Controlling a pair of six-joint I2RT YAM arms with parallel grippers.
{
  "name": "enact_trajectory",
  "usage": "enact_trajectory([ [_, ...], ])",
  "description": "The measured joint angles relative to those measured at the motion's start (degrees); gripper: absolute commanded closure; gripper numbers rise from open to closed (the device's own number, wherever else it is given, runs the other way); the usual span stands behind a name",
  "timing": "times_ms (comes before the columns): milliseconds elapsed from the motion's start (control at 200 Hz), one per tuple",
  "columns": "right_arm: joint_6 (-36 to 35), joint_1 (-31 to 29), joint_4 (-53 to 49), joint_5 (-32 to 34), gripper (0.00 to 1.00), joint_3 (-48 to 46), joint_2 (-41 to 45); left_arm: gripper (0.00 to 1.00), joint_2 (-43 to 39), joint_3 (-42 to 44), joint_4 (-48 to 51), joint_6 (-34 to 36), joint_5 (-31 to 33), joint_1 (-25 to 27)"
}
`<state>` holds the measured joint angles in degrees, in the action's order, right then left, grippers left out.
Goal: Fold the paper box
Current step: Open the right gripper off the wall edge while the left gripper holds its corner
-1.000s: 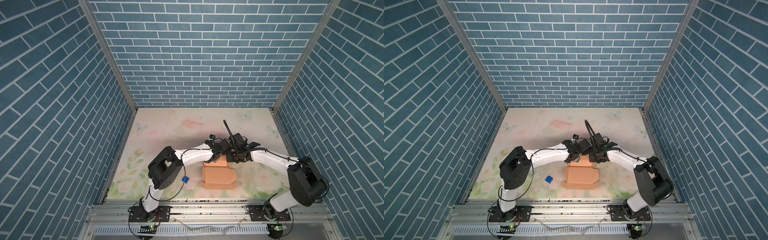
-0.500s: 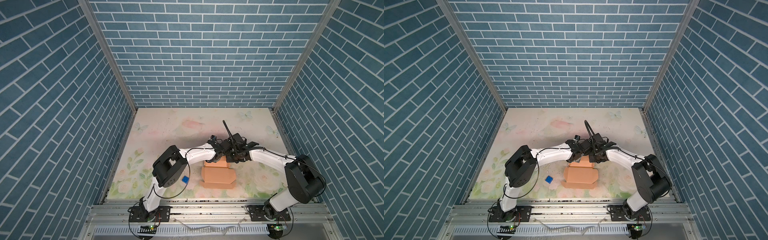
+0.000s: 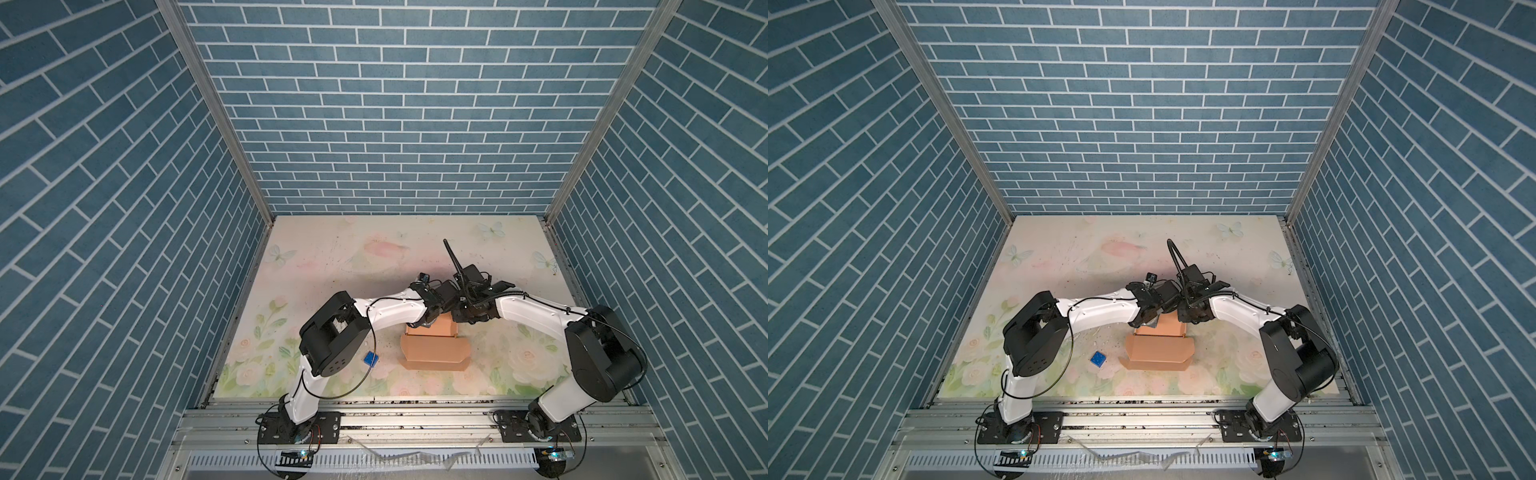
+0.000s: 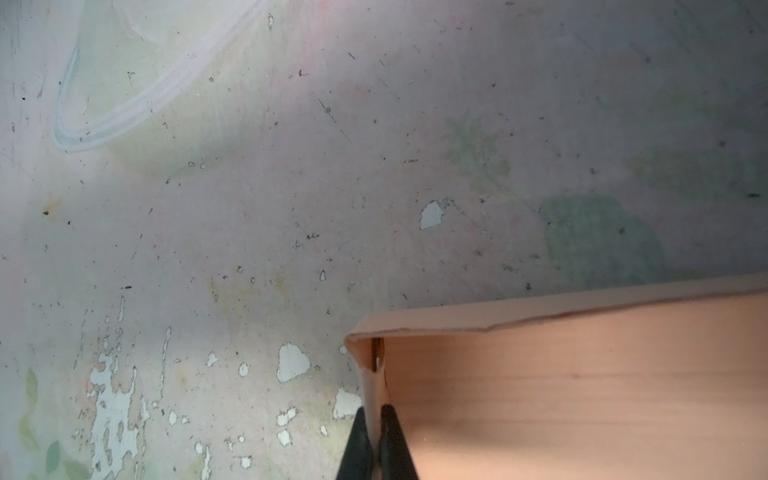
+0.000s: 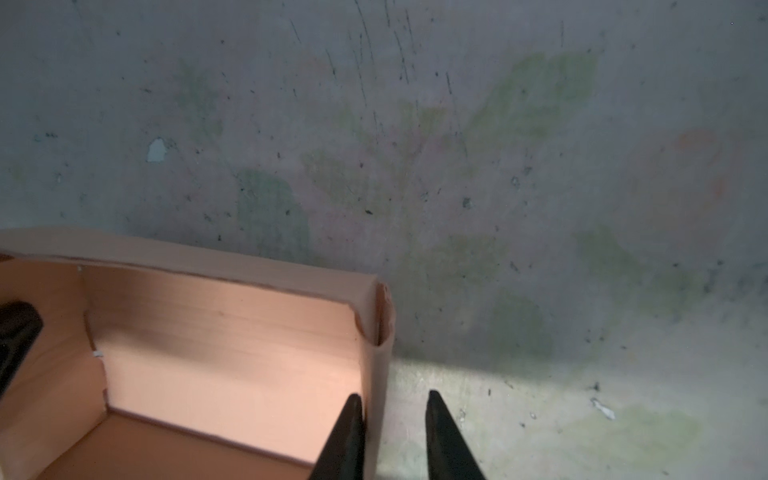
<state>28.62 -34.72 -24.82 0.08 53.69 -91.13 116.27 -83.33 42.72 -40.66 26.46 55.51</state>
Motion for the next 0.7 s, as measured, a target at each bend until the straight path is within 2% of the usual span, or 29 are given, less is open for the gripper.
enact_trajectory([
  [330,0.1,0.0,1.8,0.6,0.64,-0.1,3.2,1.00,-1.1,2.2,-0.9,0.0,-0.7,0.0],
  [700,1.2,0.0,4.1,0.3,0.69,-1.9,3.2,1.00,-1.3,2.6,-1.5,0.0,-0.8,0.0],
])
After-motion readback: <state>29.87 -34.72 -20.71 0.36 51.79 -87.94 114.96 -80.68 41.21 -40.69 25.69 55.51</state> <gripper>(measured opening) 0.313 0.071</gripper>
